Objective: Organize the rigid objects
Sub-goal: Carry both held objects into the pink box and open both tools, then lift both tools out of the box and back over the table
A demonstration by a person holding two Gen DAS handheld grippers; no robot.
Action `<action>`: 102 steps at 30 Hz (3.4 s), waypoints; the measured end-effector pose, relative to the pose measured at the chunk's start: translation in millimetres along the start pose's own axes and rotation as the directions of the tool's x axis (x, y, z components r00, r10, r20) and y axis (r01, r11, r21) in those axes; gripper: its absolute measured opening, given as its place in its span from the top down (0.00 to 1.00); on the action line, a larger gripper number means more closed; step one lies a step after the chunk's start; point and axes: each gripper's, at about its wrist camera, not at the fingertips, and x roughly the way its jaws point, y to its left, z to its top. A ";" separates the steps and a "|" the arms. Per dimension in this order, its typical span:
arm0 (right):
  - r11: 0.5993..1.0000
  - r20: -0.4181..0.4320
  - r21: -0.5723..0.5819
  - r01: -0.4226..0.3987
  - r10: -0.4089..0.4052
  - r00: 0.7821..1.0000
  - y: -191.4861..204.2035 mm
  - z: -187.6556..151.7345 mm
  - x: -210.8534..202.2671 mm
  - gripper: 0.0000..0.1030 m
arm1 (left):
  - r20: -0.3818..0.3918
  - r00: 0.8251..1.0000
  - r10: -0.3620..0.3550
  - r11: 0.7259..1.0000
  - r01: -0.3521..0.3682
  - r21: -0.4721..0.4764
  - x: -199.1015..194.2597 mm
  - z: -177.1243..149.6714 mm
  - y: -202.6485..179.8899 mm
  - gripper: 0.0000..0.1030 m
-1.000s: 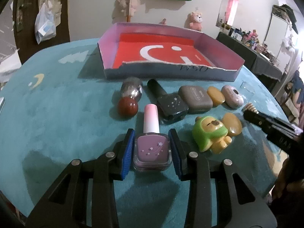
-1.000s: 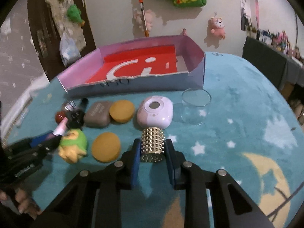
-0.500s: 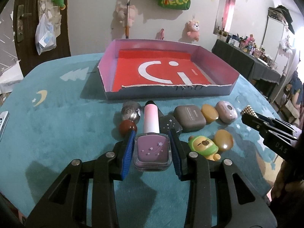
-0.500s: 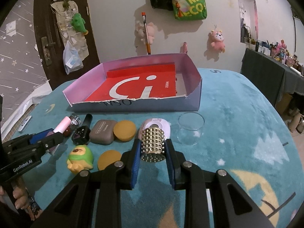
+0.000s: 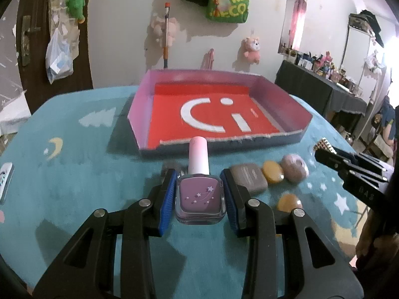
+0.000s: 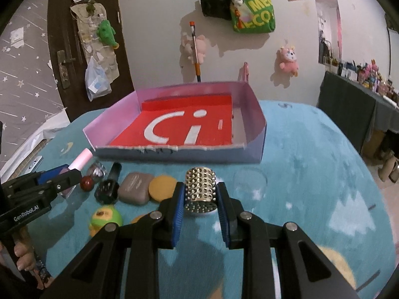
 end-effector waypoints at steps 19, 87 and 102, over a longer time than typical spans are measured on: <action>0.968 -0.313 -0.247 -0.042 -0.039 0.949 -10.9 99.8 112.3 0.74 | -0.183 0.983 0.004 0.987 0.026 0.157 97.1 89.3 1.0 0.67; 0.940 -0.194 -0.337 -0.048 -0.019 0.981 20.6 110.6 21.8 0.16 | 0.047 0.996 -0.074 0.994 0.070 0.086 -1.7 89.3 -3.1 0.11; 0.981 0.056 -0.184 -0.059 0.070 0.996 22.9 55.9 -95.0 0.00 | 0.234 0.971 -0.040 0.998 0.029 0.049 -98.4 22.8 -19.5 0.06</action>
